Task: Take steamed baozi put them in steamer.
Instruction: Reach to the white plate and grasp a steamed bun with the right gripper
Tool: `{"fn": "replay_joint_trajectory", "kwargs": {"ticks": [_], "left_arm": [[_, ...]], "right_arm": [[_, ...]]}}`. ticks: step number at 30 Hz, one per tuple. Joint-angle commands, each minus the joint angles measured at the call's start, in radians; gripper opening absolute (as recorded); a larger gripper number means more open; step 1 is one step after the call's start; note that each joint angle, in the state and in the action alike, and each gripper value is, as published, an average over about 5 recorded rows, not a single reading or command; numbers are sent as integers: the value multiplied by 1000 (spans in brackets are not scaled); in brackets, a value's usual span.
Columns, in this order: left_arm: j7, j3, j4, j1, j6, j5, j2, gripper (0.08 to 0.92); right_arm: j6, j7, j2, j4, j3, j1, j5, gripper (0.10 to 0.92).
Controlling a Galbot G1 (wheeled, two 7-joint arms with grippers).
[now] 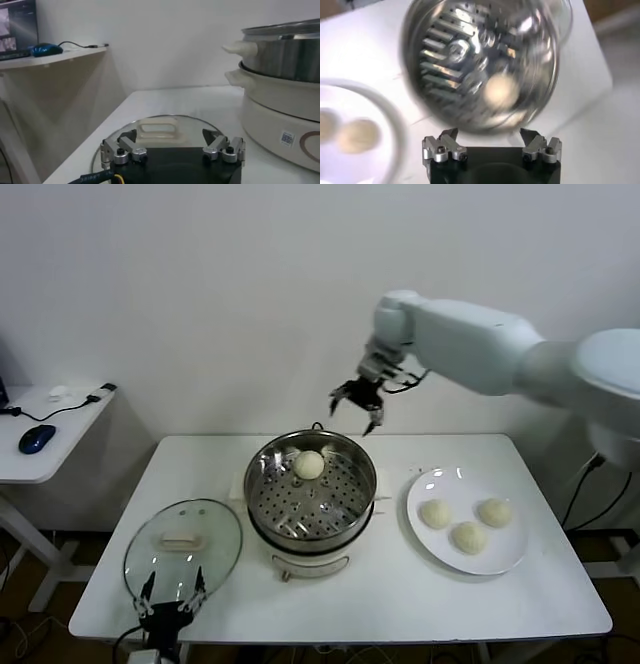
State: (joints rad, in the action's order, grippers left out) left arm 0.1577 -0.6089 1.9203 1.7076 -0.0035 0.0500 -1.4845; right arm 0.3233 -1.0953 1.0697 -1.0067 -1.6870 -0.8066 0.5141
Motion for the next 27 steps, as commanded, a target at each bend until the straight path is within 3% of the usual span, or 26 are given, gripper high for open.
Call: {"fn": "replay_joint_trajectory", "kwargs": {"ticks": [1,5,13,20,27], "left_arm": [[-1,0,-5,-6,2,-2,1,823],[-3,-8,-5,-7,6,-1,3,823],[-2,-13,-8,-8,7,0,-4,823],[0,-19,-15,-2,3,2,-4,823],[2,-27,-20,-3,-3,3,-2,823]], "right_arm": [[-424,78,-357,-323,-221,-45,135,823],[-491,134,-363,-304,-153,90,97,823],[-522,188,-245,-101,66,364,-4,823],[-511,194,-159,57,175,475,-77,823],[-507,193,-124,98,191,506,-91,823]]}}
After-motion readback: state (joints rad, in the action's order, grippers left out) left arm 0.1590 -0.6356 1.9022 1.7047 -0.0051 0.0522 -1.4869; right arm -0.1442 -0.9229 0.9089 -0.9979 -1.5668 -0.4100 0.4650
